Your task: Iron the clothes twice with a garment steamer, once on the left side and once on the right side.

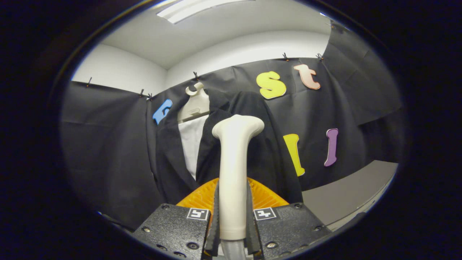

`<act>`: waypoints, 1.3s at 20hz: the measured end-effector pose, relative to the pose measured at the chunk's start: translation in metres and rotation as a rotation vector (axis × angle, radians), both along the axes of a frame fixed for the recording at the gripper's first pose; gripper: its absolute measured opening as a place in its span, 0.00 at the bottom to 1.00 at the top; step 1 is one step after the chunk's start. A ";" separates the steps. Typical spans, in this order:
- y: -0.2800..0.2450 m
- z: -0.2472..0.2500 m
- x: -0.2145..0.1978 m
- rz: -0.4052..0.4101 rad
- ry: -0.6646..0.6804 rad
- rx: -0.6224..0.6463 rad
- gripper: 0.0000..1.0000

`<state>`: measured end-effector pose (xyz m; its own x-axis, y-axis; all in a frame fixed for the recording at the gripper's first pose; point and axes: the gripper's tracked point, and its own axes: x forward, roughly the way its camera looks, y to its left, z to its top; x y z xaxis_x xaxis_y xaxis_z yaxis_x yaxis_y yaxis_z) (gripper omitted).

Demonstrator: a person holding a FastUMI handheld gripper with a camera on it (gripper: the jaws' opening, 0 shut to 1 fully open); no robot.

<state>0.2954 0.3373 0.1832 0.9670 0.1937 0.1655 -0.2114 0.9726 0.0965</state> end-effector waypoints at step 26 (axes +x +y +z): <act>-0.003 -0.166 -0.041 -0.030 0.278 -0.057 0.32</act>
